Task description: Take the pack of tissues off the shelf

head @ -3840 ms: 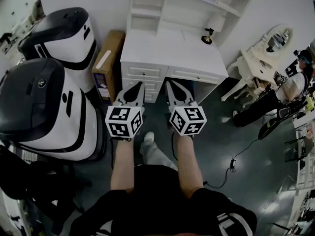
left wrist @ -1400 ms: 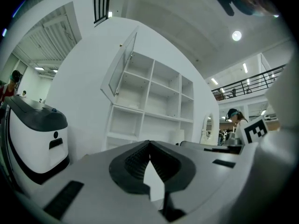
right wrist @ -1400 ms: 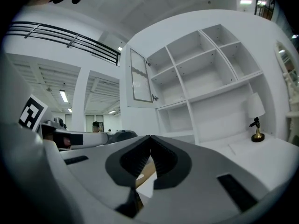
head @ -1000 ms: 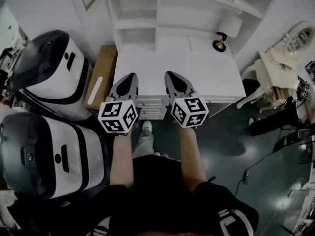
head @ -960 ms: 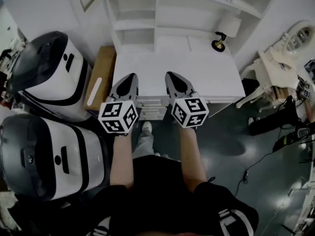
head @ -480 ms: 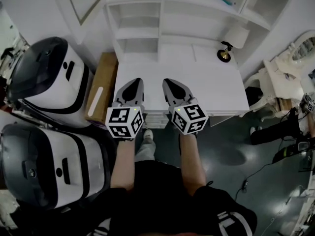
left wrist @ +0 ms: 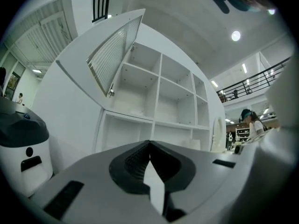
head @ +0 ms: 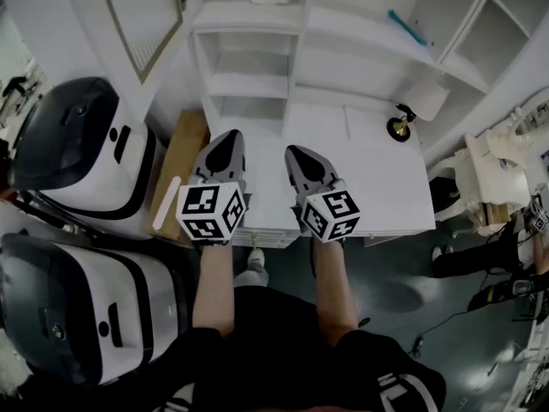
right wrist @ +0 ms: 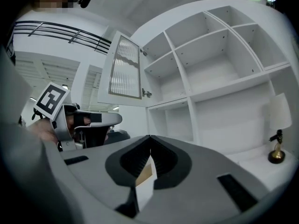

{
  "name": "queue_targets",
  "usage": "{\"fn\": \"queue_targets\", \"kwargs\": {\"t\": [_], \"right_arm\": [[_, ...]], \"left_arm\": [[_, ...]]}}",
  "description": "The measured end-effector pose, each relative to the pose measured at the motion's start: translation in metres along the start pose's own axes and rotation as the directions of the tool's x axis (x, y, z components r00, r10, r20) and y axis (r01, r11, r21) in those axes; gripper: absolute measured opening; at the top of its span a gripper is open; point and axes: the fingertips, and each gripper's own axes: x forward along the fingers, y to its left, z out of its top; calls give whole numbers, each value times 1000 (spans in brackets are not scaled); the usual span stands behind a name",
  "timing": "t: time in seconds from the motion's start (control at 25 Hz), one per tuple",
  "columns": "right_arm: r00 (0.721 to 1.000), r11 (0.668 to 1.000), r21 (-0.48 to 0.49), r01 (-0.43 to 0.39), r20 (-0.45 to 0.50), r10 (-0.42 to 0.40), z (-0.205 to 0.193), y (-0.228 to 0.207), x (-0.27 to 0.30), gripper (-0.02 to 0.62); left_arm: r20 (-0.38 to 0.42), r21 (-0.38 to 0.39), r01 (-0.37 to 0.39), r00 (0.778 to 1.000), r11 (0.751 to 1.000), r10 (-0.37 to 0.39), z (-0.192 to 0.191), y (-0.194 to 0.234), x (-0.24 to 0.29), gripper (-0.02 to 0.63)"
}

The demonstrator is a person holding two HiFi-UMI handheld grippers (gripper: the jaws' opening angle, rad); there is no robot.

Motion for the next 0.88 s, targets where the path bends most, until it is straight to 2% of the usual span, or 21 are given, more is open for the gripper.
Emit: {"fn": "queue_targets", "kwargs": {"t": [0.28,0.64,0.88], "right_arm": [[1000,1000,-13,3,12,-3,23,-28,50,20],[992,999,-31,21,122,-17,74,-50,91,18],[991,999,-41,-5,136,11,80,-48,112,19]], "left_arm": [[69,3,11,998,1000,-12,36,18,61,11],[98,162,40,994,986,-57,82,36,129,11],[254,220,31,963,975,-88,139,45,162,11]]}}
